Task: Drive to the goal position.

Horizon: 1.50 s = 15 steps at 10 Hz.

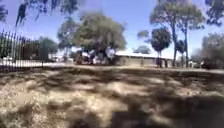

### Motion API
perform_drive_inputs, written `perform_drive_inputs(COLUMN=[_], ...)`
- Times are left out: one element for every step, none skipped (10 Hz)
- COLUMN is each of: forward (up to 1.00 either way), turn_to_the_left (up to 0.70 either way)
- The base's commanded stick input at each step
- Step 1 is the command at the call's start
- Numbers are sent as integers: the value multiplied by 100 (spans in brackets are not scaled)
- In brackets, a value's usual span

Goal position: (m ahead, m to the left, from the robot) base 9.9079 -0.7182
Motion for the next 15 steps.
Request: perform_drive_inputs(forward=[70,70,70,70,70,70,70,70,70,70,70,70,70,70,70], turn_to_the_left=[0,0,0,0,0,0,0,0,0,0,0,0,0,0,0])
